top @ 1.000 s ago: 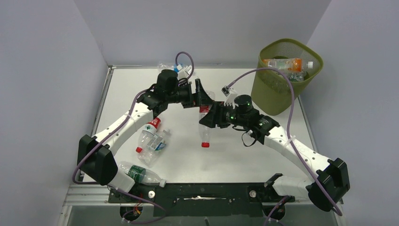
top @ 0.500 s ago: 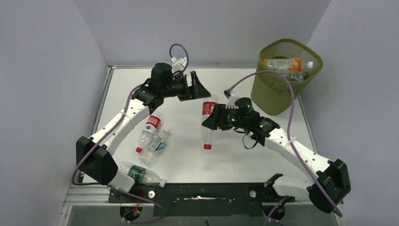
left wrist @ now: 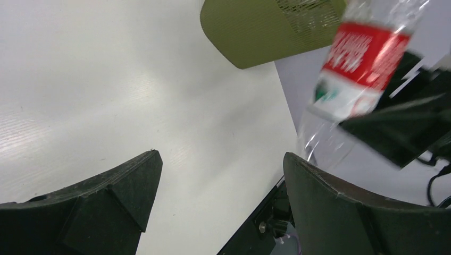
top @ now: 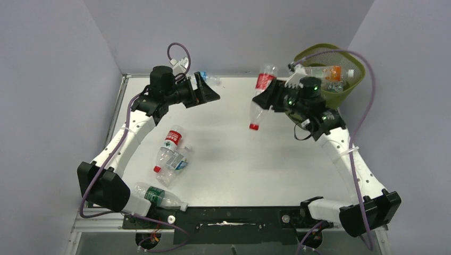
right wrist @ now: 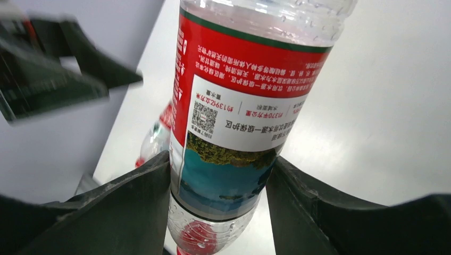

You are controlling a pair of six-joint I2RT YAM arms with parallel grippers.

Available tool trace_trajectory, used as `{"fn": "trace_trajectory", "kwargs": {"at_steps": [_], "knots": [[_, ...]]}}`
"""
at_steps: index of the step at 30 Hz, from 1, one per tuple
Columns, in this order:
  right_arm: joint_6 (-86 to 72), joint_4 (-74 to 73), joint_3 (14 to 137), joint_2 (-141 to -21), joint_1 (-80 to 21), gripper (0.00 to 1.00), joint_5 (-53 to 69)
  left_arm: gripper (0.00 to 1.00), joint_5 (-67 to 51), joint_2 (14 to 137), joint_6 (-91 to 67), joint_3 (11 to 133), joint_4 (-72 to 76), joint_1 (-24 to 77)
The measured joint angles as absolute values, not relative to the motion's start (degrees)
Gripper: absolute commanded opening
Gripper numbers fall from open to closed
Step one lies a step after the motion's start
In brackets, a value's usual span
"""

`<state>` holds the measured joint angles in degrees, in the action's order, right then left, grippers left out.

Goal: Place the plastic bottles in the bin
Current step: Pick up the plastic bottle at the center of the board, then place the plastic bottle in the trash bin.

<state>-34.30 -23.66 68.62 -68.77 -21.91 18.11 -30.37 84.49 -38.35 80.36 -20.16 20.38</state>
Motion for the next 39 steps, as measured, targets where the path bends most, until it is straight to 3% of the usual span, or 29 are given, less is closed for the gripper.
{"fn": "trace_trajectory", "kwargs": {"at_steps": [9, 14, 21, 30, 39], "knots": [[-26.74, -26.06, 98.78, -78.39, 0.19, 0.50, 18.65, 0.85, -31.83, 82.30, -37.34, 78.81, -21.06, 19.79], [-26.48, -24.05, 103.07, -82.52, 8.23, 0.50, 17.72, 0.85, -32.18, 79.92, -36.75, 74.78, -21.37, 18.02], [-24.12, -21.08, 102.00, -83.37, 9.78, 0.49, 10.96, 0.85, -33.47, 78.65, -36.58, 71.96, -21.58, 16.60], [-21.82, -13.65, 85.76, -74.72, 9.72, 0.48, -2.46, 0.85, -34.87, 78.65, -35.62, 71.70, -21.39, 15.90], [-19.79, -7.05, 78.32, -72.84, 9.72, 0.48, -11.42, 0.85, -35.46, 78.65, -35.09, 71.26, -21.21, 15.16]]}}
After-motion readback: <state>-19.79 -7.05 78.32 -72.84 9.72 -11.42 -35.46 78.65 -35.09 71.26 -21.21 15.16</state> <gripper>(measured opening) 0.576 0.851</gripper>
